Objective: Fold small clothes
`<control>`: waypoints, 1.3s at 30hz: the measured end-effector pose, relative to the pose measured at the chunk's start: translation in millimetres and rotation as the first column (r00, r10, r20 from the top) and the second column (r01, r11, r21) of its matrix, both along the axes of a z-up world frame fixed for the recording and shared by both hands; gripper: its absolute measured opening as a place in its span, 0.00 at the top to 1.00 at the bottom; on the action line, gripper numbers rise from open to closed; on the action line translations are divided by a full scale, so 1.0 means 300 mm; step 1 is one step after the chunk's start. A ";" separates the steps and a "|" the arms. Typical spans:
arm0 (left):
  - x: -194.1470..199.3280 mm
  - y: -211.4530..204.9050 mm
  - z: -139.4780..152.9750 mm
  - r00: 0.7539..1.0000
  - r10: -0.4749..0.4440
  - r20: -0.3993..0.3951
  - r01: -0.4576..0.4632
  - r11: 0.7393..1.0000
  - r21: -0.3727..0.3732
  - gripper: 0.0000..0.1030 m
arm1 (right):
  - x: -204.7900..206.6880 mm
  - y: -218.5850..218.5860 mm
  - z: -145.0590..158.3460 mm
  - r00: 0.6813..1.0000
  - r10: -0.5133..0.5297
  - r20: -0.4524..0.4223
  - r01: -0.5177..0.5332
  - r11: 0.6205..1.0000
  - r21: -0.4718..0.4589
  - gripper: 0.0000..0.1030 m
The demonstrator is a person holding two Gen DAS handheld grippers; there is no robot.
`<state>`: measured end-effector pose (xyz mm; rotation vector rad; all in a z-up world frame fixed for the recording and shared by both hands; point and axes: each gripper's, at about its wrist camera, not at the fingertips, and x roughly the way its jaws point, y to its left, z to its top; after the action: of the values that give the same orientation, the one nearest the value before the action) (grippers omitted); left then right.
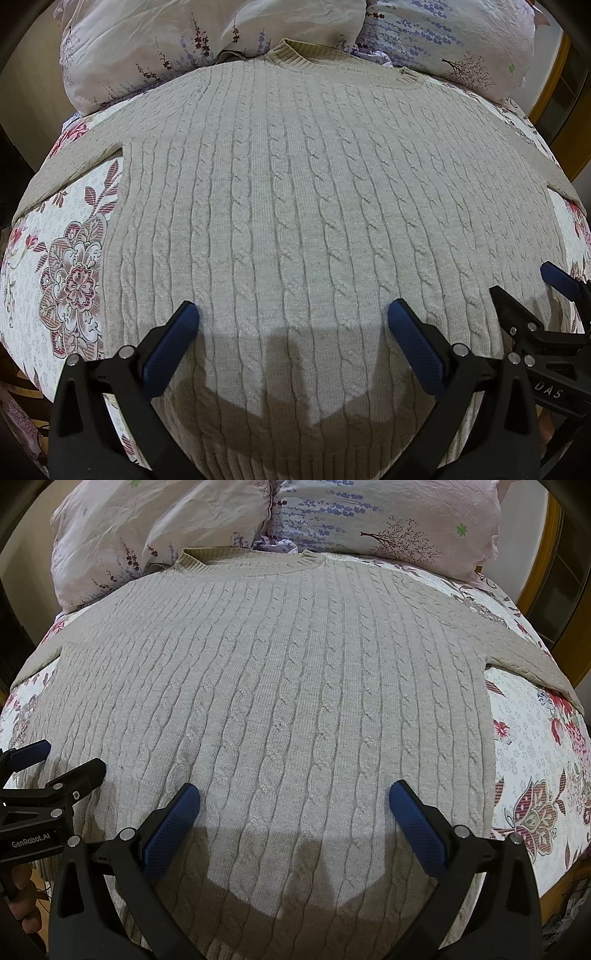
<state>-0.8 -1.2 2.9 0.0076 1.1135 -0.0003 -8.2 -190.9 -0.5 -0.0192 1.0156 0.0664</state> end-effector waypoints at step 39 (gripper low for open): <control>0.020 0.013 0.001 1.000 -0.016 -0.027 0.016 1.000 -0.002 0.02 | 0.012 -0.013 0.001 0.993 0.118 -0.011 -0.118 0.993 0.003 0.01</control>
<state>5.1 2.6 3.3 0.0152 1.1403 -0.0161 -4.7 -194.7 -0.1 -0.0771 1.0251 0.1759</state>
